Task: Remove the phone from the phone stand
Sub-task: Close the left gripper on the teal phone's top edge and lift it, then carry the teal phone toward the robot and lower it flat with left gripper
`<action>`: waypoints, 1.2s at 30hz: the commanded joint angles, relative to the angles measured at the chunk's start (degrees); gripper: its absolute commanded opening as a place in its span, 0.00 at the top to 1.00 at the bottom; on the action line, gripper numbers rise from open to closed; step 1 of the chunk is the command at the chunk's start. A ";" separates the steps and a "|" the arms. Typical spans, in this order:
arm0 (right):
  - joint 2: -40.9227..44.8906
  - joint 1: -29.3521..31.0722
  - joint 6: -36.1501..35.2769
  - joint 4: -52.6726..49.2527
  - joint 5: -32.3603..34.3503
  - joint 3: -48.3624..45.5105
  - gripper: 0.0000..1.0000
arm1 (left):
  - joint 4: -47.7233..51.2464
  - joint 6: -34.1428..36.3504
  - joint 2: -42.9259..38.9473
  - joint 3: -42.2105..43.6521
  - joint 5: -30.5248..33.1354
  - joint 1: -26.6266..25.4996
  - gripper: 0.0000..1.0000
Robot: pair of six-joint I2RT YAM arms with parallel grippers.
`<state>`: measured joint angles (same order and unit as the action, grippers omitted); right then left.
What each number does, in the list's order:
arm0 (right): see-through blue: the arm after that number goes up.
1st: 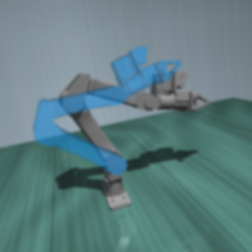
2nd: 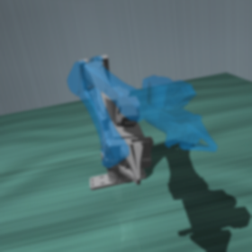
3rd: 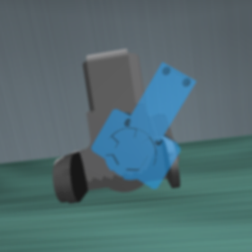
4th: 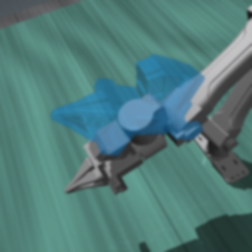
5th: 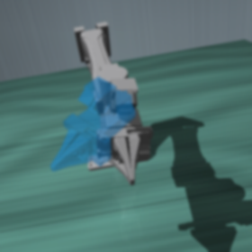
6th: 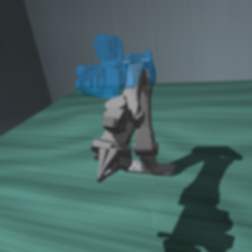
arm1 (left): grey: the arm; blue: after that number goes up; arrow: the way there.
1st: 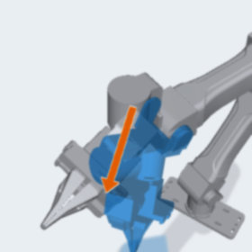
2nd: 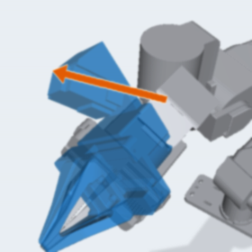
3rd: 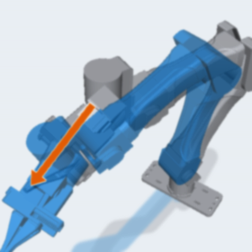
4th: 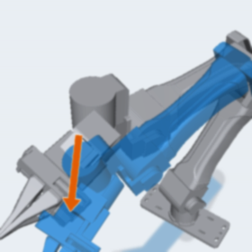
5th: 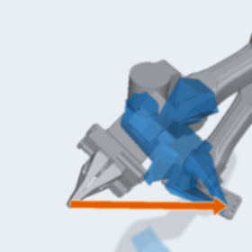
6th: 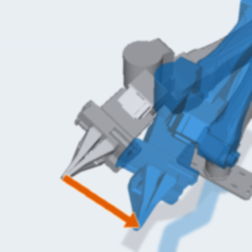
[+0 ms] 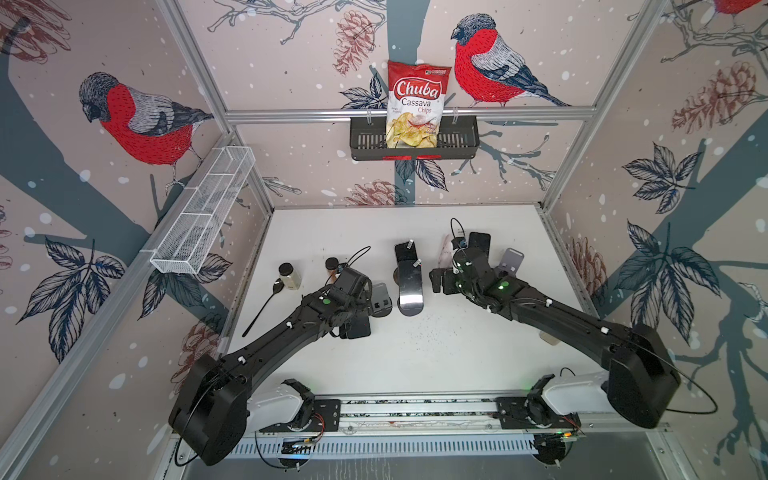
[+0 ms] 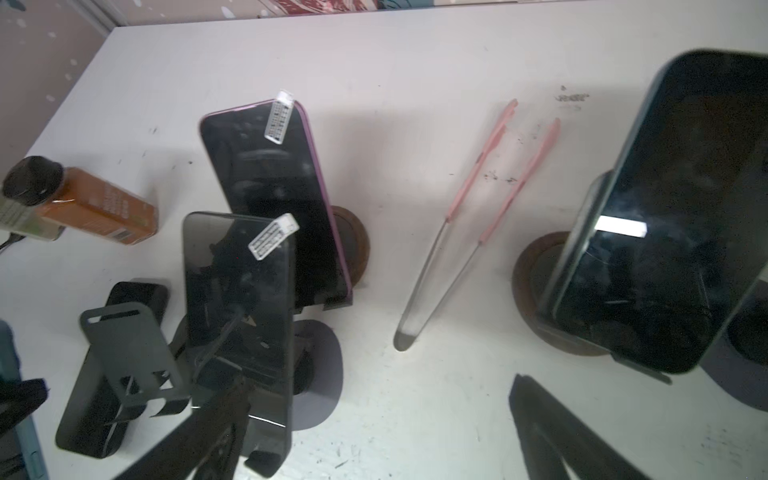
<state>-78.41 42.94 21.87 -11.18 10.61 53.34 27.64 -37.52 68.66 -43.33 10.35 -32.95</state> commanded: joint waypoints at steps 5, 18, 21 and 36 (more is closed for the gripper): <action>-3.62 5.92 -4.22 0.11 -0.25 4.75 0.01 | -0.96 -0.13 -2.69 1.47 -1.75 -0.01 0.35; -4.59 8.03 -1.84 -0.23 6.17 8.22 0.01 | -1.29 -4.34 -2.18 3.07 -5.21 -6.91 0.35; -3.19 6.50 -1.08 -1.14 8.54 8.27 0.01 | 0.09 -6.23 -2.11 1.95 -4.05 -9.88 0.35; 7.90 -6.03 0.80 -4.43 13.90 3.98 0.01 | -1.01 -9.76 12.54 -15.36 -1.07 -22.16 0.35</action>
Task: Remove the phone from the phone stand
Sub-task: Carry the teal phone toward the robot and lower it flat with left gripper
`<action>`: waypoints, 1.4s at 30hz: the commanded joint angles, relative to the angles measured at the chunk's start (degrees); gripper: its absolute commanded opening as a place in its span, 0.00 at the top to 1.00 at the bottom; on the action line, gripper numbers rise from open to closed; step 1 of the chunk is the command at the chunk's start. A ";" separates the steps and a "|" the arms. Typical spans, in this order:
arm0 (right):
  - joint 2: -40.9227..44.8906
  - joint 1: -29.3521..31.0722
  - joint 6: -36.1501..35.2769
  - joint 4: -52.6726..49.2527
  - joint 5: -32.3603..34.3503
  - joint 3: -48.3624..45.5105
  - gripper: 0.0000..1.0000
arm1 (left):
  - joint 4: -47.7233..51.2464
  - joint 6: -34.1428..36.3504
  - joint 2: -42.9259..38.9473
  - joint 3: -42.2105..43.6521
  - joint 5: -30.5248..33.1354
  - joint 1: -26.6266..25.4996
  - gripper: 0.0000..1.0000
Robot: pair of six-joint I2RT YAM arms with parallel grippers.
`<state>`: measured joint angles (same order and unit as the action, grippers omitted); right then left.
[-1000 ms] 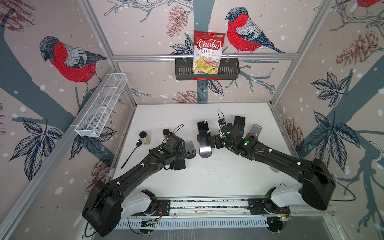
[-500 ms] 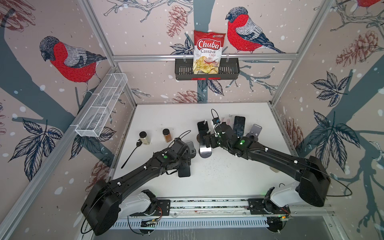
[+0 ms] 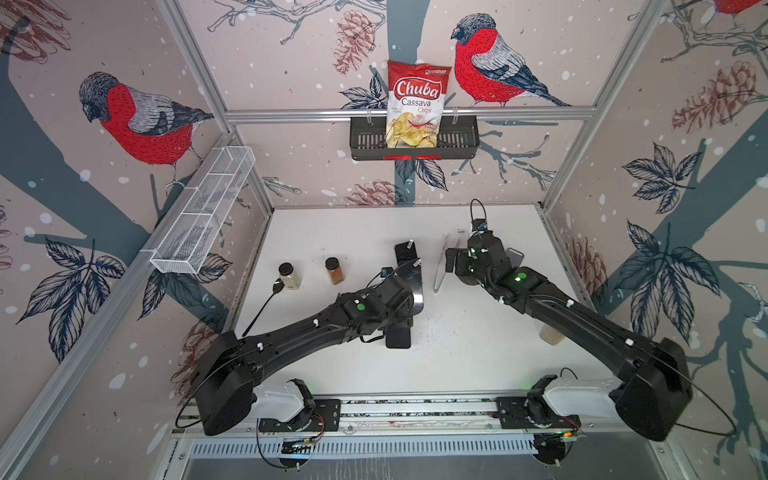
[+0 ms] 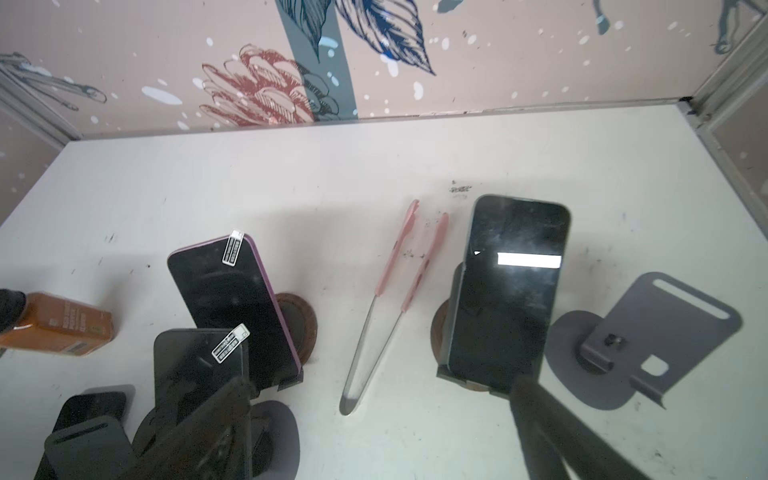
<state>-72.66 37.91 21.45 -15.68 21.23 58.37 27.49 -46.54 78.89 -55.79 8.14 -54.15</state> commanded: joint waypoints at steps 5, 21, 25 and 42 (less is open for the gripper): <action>6.23 -5.00 2.83 0.01 3.35 -2.97 0.01 | -0.96 -2.35 10.77 -10.29 0.54 -4.12 0.35; 9.56 -17.48 3.60 -0.11 -4.03 -5.51 0.01 | 3.93 -7.80 33.92 -29.12 -1.95 -7.64 0.35; 10.71 -18.31 3.53 0.39 -4.80 -5.99 0.01 | 8.39 -10.14 39.39 -33.01 -1.76 -7.64 0.34; 13.34 -19.72 3.60 2.04 -6.71 -7.38 0.01 | 11.02 -11.90 46.53 -36.27 -7.79 -4.76 0.29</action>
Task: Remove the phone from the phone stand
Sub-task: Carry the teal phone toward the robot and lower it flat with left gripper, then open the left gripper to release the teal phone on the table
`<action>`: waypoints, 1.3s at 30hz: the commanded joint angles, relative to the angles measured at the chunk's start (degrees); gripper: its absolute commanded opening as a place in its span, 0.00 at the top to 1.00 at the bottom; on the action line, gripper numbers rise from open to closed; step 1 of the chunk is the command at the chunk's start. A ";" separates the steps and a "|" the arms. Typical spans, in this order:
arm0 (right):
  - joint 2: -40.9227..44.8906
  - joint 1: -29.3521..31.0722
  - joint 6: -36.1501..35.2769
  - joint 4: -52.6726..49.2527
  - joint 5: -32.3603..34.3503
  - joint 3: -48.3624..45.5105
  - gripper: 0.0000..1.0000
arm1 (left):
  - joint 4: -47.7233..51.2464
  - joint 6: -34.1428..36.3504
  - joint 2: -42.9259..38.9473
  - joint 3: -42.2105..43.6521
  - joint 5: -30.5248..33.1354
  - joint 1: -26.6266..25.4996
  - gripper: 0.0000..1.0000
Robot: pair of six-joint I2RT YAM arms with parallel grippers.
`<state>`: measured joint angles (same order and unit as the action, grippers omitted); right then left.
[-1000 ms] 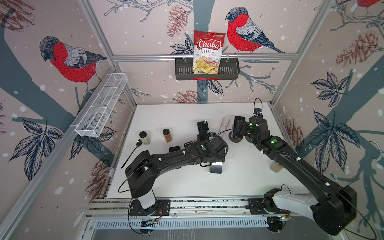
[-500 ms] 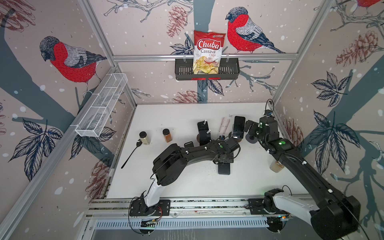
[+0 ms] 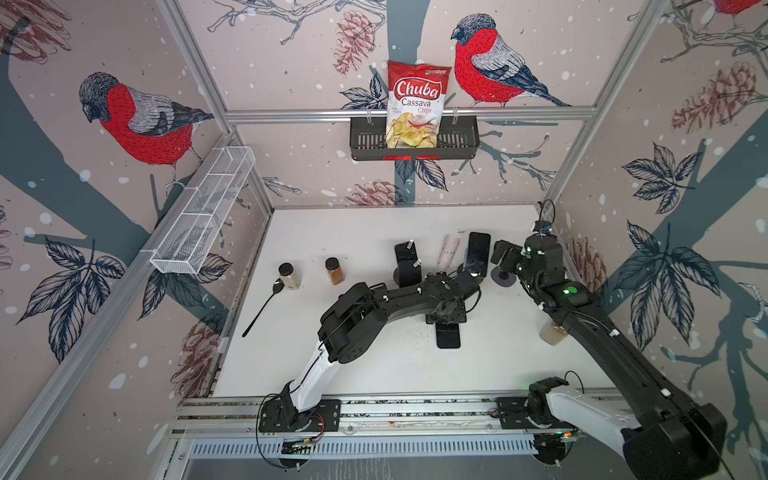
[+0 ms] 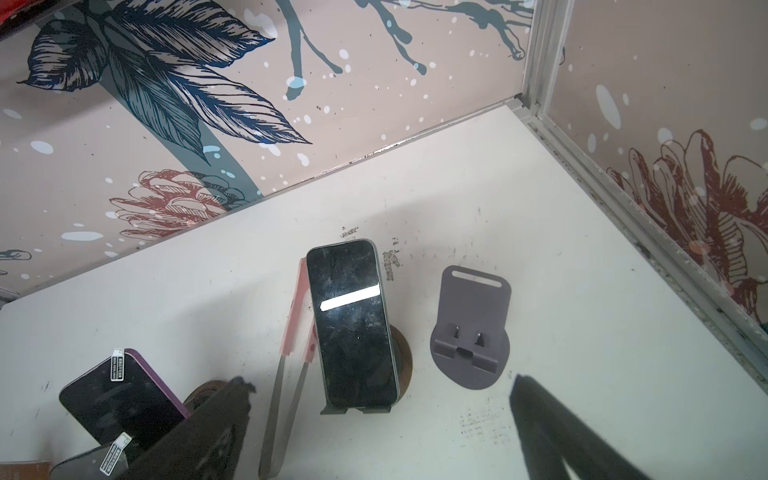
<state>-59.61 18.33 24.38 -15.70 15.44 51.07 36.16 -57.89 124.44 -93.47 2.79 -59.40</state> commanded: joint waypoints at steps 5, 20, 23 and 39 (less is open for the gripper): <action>0.81 -0.31 0.75 2.42 -1.55 -0.27 0.01 | 3.17 -0.56 1.20 2.30 -2.66 0.50 0.24; 0.90 -0.49 0.84 2.76 -2.70 -0.54 0.01 | 3.65 0.85 1.83 3.13 -2.05 0.50 0.19; 0.73 -0.48 0.84 2.78 -2.85 -0.61 0.01 | 3.90 1.00 1.55 3.21 -1.26 0.46 0.18; -0.20 -0.49 1.15 3.22 -5.47 -0.63 0.01 | 5.79 5.46 -4.23 -0.44 7.21 -1.04 0.15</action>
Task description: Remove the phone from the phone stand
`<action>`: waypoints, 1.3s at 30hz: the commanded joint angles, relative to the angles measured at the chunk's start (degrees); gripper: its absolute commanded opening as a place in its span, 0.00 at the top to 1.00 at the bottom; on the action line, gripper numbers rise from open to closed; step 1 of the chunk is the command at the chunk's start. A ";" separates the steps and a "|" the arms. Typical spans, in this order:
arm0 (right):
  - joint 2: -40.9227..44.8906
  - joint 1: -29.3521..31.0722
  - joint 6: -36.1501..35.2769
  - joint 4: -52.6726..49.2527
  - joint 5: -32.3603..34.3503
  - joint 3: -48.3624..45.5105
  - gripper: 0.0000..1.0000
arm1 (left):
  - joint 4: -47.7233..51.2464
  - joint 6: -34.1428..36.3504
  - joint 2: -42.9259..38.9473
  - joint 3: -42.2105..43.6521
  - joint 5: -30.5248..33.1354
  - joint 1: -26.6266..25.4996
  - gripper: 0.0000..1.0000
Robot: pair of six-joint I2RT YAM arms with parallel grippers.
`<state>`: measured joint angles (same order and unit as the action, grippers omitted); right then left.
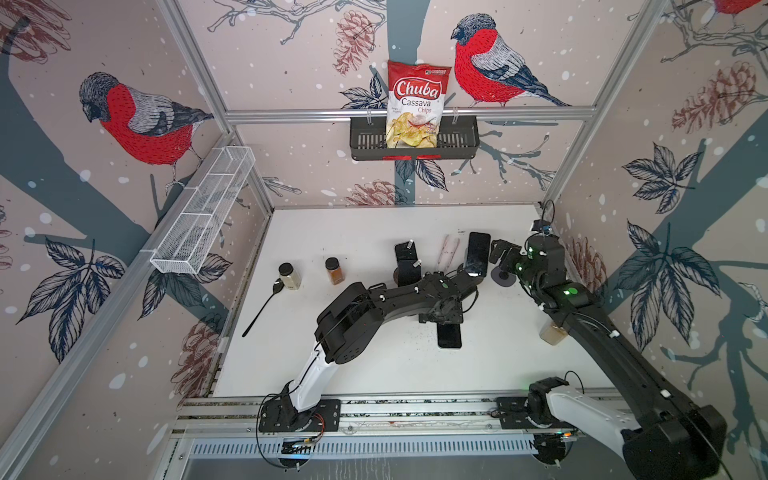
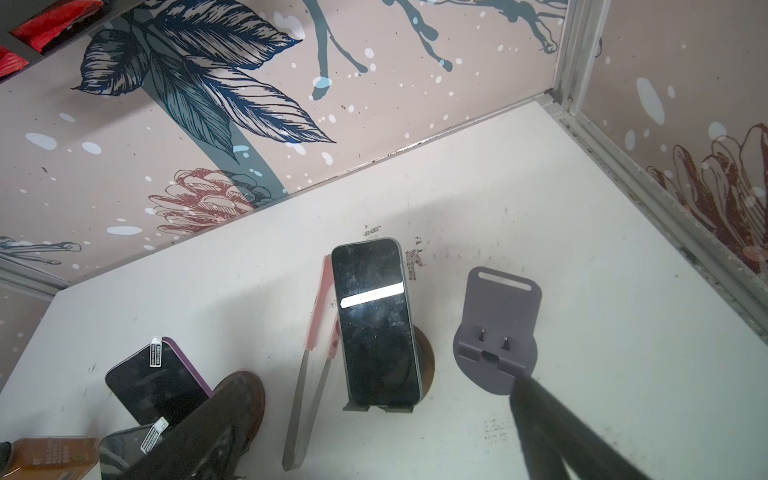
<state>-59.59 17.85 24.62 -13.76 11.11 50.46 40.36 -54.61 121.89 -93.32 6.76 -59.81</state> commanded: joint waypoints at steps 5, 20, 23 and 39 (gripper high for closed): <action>-0.44 0.08 1.06 1.45 -2.01 0.17 0.01 | -0.52 4.15 -4.47 -0.17 5.52 -2.44 0.14; -3.23 2.17 1.19 0.92 -2.88 1.98 0.01 | -10.54 3.84 -21.13 13.00 12.21 -3.91 0.13; -3.90 3.12 1.13 1.23 -3.20 2.44 0.01 | -11.15 3.08 -24.66 14.79 14.72 -3.91 0.13; -8.56 15.98 -3.26 2.82 -1.51 5.60 0.01 | -8.52 -3.28 -46.50 31.47 24.21 3.99 0.10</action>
<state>-67.79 32.38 22.50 -13.39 8.71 55.40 32.12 -55.72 79.33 -64.71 27.42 -57.06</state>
